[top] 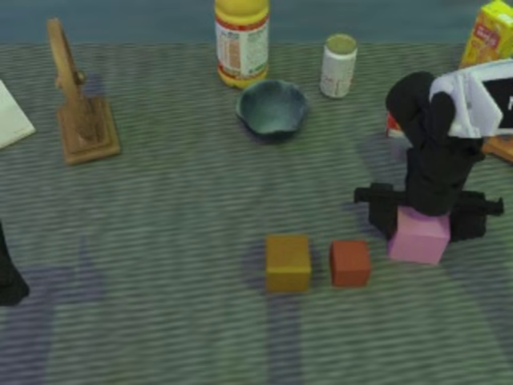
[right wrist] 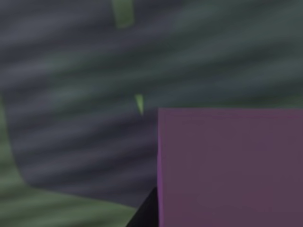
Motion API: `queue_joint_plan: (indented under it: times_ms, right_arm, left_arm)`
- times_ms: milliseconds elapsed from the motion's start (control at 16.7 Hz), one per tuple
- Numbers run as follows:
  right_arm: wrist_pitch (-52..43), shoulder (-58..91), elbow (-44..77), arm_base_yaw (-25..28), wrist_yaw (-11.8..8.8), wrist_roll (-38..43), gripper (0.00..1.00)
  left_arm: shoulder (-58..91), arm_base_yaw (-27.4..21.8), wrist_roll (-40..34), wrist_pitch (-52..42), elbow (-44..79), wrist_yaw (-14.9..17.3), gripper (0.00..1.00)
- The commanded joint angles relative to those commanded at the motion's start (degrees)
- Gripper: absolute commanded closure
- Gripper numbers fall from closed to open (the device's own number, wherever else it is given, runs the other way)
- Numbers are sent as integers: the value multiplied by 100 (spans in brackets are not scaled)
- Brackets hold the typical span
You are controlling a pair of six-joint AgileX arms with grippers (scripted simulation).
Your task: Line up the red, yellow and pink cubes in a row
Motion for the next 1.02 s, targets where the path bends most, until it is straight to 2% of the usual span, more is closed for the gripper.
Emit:
queue_joint_plan:
  times_ms: [480,840,1020]
  right_arm:
    - [-130,-113,71,-10,27,-8,100]
    - [-1236,-600,642,27,23,-15,100]
    - [-1399,-709,742,36,22,-25,100]
  left_arm:
    - [0,0,0,0,0,0,0]
    - [0,0,0,0,0,0,0]
    - [0,0,0,0,0,0,0]
